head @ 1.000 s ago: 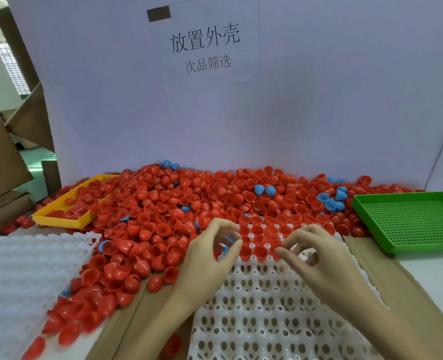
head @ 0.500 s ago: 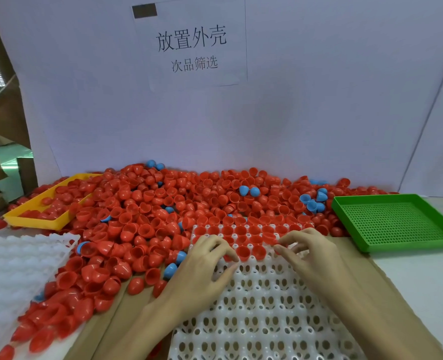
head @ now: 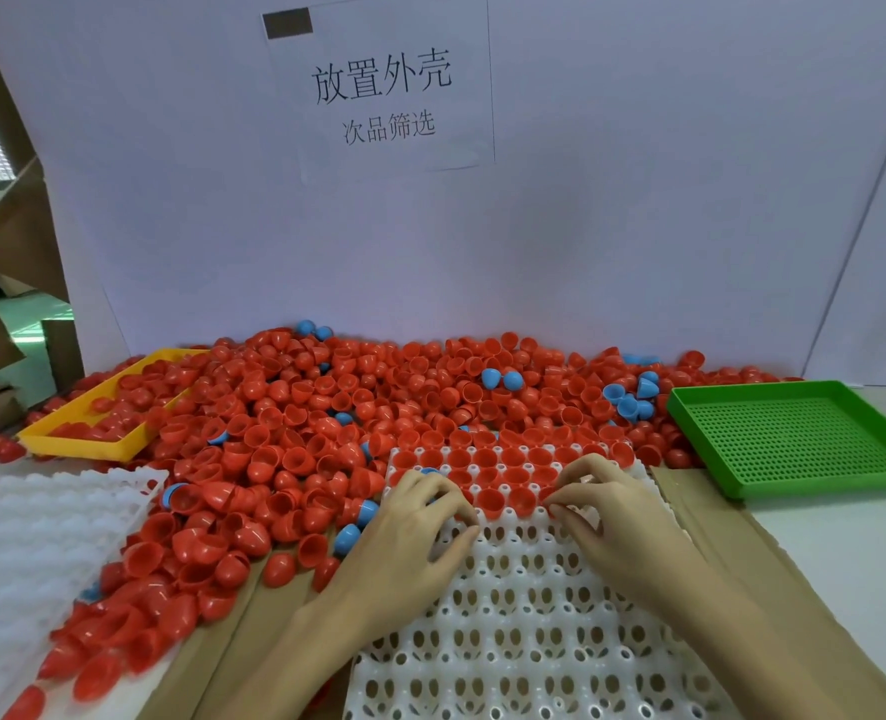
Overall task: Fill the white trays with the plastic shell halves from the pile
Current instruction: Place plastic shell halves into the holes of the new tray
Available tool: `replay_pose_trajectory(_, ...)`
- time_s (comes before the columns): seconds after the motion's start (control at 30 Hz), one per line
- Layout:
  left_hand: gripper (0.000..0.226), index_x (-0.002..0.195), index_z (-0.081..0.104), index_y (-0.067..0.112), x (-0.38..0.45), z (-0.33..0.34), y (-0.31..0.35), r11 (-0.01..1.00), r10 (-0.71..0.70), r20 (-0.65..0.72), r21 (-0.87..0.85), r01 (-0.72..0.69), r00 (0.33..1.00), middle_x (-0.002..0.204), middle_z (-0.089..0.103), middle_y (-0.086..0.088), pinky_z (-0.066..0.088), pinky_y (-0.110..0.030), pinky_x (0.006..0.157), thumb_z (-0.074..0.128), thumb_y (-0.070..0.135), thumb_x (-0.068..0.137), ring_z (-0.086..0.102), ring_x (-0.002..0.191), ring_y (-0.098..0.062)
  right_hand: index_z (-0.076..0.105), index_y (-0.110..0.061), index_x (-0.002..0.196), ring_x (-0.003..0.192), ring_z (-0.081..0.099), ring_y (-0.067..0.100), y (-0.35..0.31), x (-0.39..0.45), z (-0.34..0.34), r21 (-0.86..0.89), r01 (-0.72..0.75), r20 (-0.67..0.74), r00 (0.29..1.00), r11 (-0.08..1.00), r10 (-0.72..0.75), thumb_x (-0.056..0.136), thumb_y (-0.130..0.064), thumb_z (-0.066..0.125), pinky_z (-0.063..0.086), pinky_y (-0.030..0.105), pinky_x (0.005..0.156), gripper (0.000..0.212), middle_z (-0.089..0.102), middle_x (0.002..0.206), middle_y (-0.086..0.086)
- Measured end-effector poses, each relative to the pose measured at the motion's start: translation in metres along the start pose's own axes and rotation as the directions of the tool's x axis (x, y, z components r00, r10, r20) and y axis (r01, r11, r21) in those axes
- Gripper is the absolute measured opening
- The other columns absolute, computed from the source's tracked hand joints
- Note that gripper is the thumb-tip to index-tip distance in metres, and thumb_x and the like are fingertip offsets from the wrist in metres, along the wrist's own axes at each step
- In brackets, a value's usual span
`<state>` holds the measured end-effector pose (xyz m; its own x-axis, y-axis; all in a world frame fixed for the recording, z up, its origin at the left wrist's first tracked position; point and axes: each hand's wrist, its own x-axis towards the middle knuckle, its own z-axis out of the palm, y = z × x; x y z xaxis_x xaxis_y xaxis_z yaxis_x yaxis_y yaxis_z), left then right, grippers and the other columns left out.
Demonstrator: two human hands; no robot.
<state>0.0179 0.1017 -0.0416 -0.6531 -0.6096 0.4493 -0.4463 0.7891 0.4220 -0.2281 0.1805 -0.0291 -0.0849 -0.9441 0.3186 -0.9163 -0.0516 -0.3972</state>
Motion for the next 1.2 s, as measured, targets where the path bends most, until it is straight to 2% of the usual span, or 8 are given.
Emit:
replay_pose_trajectory(0.23,0.016,0.105,0.07,0.028,-0.001,0.002,-0.002,1.0,0.0,-0.001,-0.002,0.0,1.0,0.11,0.055,0.024,0.037,-0.02,0.106,0.058,0.039,0.104,0.045,0.119,-0.001,0.078,-0.033,0.113,0.082,0.051,-0.01,-0.002,-0.001,0.0,-0.045,0.0,0.045,0.999,0.999,0.002,0.105,-0.044,0.056,0.039,0.008,0.074,0.026,0.046,0.118,-0.027)
replay_pose_trajectory(0.33,0.011,0.105,0.07,0.029,-0.001,0.002,-0.001,0.999,-0.025,-0.003,-0.032,0.025,1.0,0.11,0.056,0.024,0.037,-0.021,0.106,0.061,0.037,0.104,0.047,0.119,-0.004,0.076,-0.032,0.117,0.092,0.054,-0.005,-0.003,-0.002,0.001,-0.052,0.018,0.021,1.0,0.998,-0.017,0.105,-0.04,0.056,0.042,0.01,0.081,0.024,0.048,0.117,-0.026)
replay_pose_trajectory(0.6,0.014,0.106,0.072,0.033,0.021,-0.019,-0.015,0.903,-0.247,-0.107,-0.385,0.189,0.963,0.107,0.071,0.018,0.053,-0.018,0.089,0.066,0.021,0.102,0.068,0.101,-0.006,0.073,-0.031,0.115,0.094,0.059,-0.005,-0.006,-0.002,-0.005,-0.005,0.005,-0.073,0.997,1.0,-0.005,0.106,-0.032,0.056,0.049,0.017,0.088,0.02,0.062,0.104,-0.025)
replay_pose_trajectory(0.73,0.015,0.105,0.072,0.028,0.058,-0.026,-0.05,0.927,-0.31,-0.169,-0.274,0.257,0.936,0.106,0.071,0.016,0.052,-0.016,0.087,0.066,0.015,0.1,0.066,0.099,-0.003,0.074,-0.031,0.114,0.092,0.06,-0.001,-0.006,-0.004,-0.005,-0.013,0.018,-0.095,0.995,1.0,-0.02,0.106,-0.031,0.055,0.05,0.02,0.086,0.02,0.064,0.101,-0.023)
replay_pose_trajectory(0.83,0.013,0.111,0.07,0.023,0.091,-0.025,-0.076,0.946,-0.323,-0.117,-0.075,0.316,0.939,0.111,0.064,0.01,0.053,-0.027,0.094,0.065,0.018,0.101,0.061,0.097,-0.005,0.074,-0.029,0.116,0.094,0.06,-0.001,-0.006,-0.003,-0.006,-0.011,0.024,-0.099,0.995,1.0,-0.025,0.107,-0.03,0.054,0.049,0.019,0.088,0.021,0.066,0.104,-0.021)
replay_pose_trajectory(0.97,0.027,0.13,0.063,0.017,0.125,-0.018,-0.096,0.96,-0.222,-0.014,0.169,0.221,0.975,0.126,0.056,0.004,0.049,-0.034,0.106,0.059,0.024,0.105,0.055,0.115,-0.011,0.073,-0.029,0.119,0.096,0.06,-0.002,-0.006,-0.003,-0.007,-0.006,0.02,-0.094,0.995,1.0,-0.02,0.107,-0.03,0.053,0.047,0.017,0.089,0.023,0.066,0.106,-0.022)
replay_pose_trajectory(1.07,0.03,0.135,0.061,0.021,0.142,-0.008,-0.095,0.969,-0.16,0.025,0.193,0.152,0.987,0.133,0.055,0.003,0.047,-0.033,0.106,0.056,0.029,0.106,0.053,0.124,-0.012,0.072,-0.031,0.12,0.096,0.059,-0.002,-0.006,-0.004,-0.008,-0.007,0.015,-0.084,0.996,1.0,-0.016,0.108,-0.031,0.052,0.046,0.016,0.09,0.024,0.065,0.106,-0.023)
replay_pose_trajectory(1.2,0.024,0.126,0.066,0.025,0.154,0.004,-0.091,0.979,-0.137,0.053,0.157,0.127,0.989,0.122,0.057,0.006,0.049,-0.033,0.103,0.061,0.032,0.104,0.055,0.117,-0.012,0.071,-0.031,0.122,0.098,0.059,0.0,-0.007,-0.004,-0.008,-0.02,0.014,-0.07,0.997,1.0,-0.015,0.108,-0.031,0.051,0.047,0.017,0.091,0.025,0.065,0.108,-0.021)
